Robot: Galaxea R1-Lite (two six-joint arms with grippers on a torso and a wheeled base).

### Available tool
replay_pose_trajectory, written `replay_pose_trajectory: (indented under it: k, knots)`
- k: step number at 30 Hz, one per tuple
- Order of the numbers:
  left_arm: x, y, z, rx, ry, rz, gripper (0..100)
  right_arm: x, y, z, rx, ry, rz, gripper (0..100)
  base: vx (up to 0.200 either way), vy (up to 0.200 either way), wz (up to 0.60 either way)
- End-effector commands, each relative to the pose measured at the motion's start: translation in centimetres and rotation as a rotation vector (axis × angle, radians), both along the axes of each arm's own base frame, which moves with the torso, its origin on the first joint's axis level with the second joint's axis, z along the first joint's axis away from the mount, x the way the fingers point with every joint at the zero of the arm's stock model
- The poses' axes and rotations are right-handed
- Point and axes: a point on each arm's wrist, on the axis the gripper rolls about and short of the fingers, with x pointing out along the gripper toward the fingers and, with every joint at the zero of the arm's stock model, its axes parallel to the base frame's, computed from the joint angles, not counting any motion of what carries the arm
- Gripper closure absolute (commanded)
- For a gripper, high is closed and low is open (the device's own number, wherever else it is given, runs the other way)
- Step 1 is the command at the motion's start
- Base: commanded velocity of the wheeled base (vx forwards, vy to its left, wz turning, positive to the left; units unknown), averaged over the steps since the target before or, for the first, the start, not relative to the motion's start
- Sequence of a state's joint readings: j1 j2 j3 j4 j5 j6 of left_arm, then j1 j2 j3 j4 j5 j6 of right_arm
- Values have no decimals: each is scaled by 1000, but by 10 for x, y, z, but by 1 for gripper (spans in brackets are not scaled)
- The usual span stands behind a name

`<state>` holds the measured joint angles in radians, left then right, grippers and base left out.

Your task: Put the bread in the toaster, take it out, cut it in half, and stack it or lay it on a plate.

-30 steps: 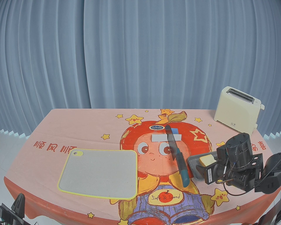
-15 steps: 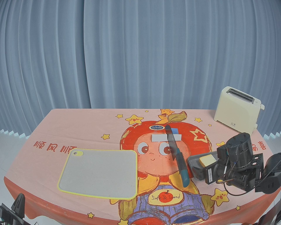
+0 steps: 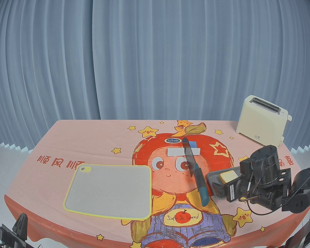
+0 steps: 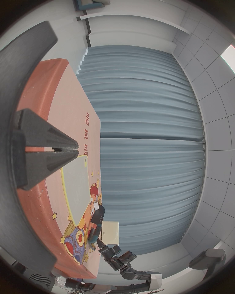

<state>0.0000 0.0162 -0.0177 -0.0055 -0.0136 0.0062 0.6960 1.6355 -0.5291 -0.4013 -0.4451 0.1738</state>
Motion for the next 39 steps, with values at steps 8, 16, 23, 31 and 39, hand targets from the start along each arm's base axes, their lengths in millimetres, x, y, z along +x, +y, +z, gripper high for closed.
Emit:
replay_pose_trajectory:
  k: [8,16,23,31,39]
  knots:
    - [1,0,-5,0,9,0,100,3,-3,5,18,-22,-16,0,0,0,0]
    - [1,0,-5,0,9,0,100,7,-4,12,72,-97,-26,0,0,0,0]
    - [1,0,-5,0,9,0,100,7,-6,19,92,-122,-32,0,0,0,0]
    - [1,0,-5,0,9,0,100,3,-9,30,106,-156,-25,0,0,0,0]
    - [1,0,-5,0,9,0,100,0,-22,43,125,-197,-15,0,0,0,0]
